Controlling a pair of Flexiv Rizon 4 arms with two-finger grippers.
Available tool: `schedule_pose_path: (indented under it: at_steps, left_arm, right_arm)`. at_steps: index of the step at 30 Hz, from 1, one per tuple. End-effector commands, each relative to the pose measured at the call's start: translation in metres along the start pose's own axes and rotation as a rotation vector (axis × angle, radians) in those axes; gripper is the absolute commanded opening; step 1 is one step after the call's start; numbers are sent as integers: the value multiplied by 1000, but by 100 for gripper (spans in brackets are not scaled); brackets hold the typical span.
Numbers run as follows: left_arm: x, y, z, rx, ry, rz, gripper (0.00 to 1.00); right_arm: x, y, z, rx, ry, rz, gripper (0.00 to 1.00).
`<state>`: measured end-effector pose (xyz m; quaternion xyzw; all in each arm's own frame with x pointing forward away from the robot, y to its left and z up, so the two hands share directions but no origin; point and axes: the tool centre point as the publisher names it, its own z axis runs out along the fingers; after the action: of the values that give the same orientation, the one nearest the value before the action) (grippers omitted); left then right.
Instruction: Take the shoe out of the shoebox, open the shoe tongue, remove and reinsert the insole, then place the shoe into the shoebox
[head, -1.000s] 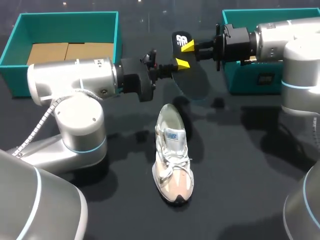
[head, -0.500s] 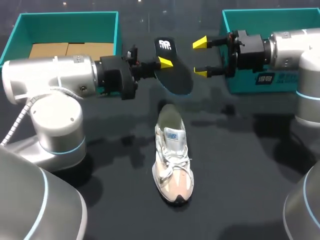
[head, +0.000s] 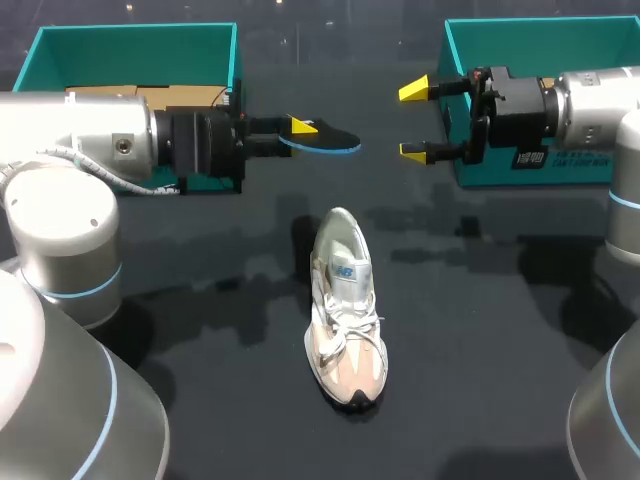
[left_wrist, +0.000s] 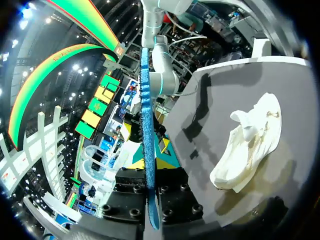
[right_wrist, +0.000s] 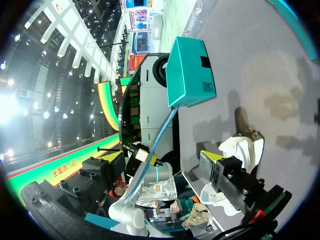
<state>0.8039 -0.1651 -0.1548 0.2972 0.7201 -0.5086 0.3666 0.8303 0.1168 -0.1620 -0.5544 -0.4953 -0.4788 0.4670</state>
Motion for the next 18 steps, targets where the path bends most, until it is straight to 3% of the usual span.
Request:
schedule_pose_path:
  at_steps: [1, 4, 8, 10, 12, 14, 18]
  left_arm:
    - [-5, -2, -1, -11, 115, -107, 0]
    - [-7, -4, 0, -29, 128, -173, 0]
    - [-20, -8, 4, -177, 197, -531, 0]
    - [-27, -8, 4, -221, 260, -691, 0]
    - [-33, -11, 2, -247, 396, -893, 0]
    - [-41, -15, -3, -215, 549, -1041, 0]
    - [-41, -15, -3, -215, 549, -1041, 0]
  right_arm:
    - [0, 0, 0, 0, -2, 1, 100]
    - [0, 0, 0, 0, -2, 1, 100]
    - [0, 0, 0, 0, -2, 1, 100]
    - [0, 0, 0, 0, -2, 1, 100]
    - [0, 0, 0, 0, -2, 1, 100]
    - [0, 0, 0, 0, -2, 1, 100]
    - [0, 0, 0, 0, -2, 1, 100]
